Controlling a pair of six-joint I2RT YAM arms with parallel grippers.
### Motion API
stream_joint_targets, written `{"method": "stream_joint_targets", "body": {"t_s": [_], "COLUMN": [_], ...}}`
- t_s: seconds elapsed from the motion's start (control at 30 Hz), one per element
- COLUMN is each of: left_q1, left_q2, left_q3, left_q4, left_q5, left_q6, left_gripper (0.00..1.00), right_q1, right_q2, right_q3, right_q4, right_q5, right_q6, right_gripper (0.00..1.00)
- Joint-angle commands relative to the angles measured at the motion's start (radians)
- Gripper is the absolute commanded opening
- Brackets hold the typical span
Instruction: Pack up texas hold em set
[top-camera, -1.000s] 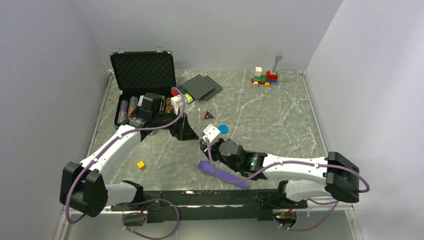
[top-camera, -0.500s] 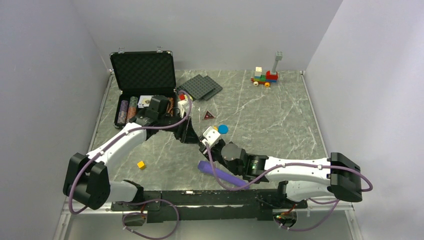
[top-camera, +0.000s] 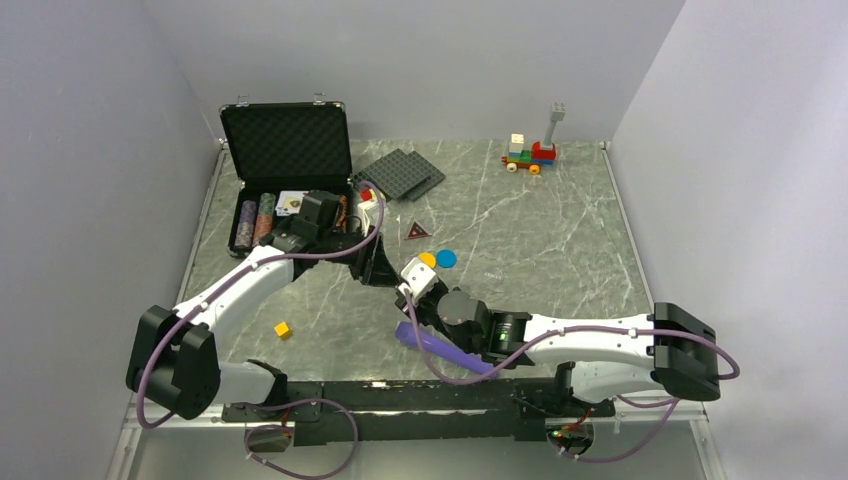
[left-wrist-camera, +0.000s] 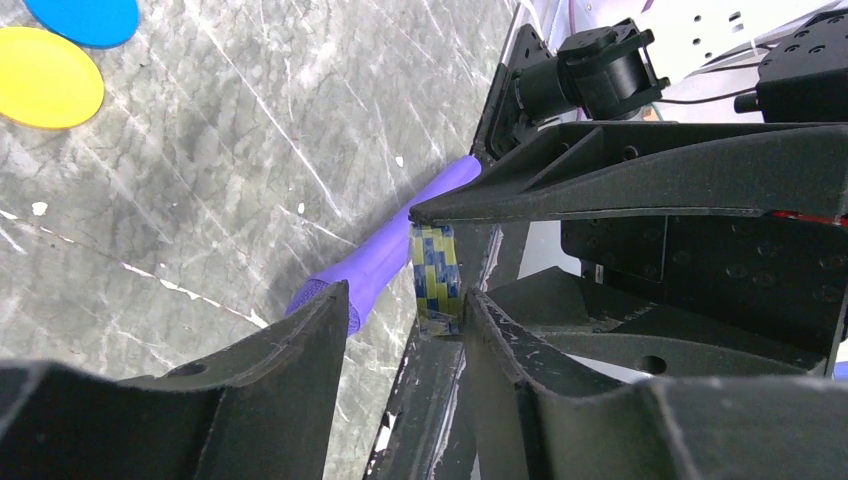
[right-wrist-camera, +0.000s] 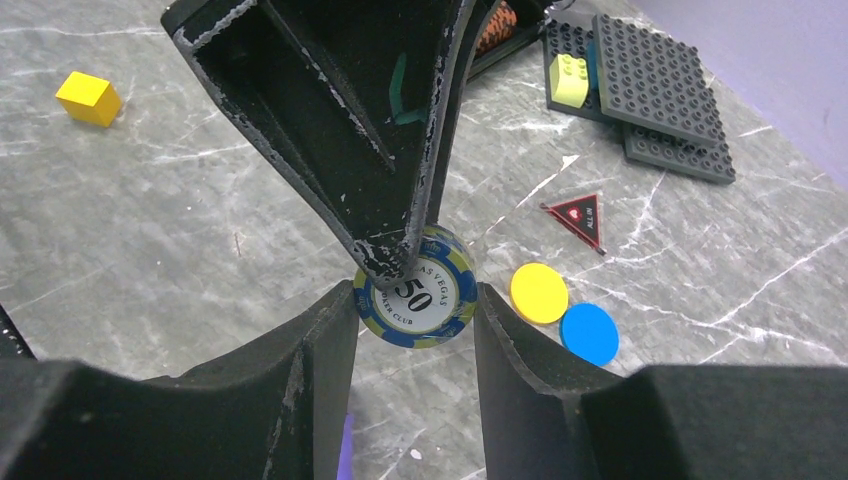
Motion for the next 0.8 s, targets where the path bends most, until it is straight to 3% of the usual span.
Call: {"method": "stream_joint_targets", "body": {"t_s": [0.0,0.4,0.77], "left_q1": [-0.005,-0.005,-0.032], "left_q2": [-0.015,-0.030,0.000], "left_q3": [0.017,0.006,0.020], "left_q4": [0.024,0.050,0.020], "left_q5": [0.017,0.030,0.093], "left_q6": [0.018,0.009,0.039], "left_gripper": [0.52,0.50,0.16], "right_q1": [0.008,0.014,0.016], "right_q2": [0.005,-0.011,-0.013], "right_q3": [0.033,0.021,0.015], "right_q4": [0.066,0.077,0.092], "right_q5": [0.024,0.024,0.059], "right_q6": [-0.015,-0.014,-0.006], "right_gripper": [0.00,0.00,0.00]}}
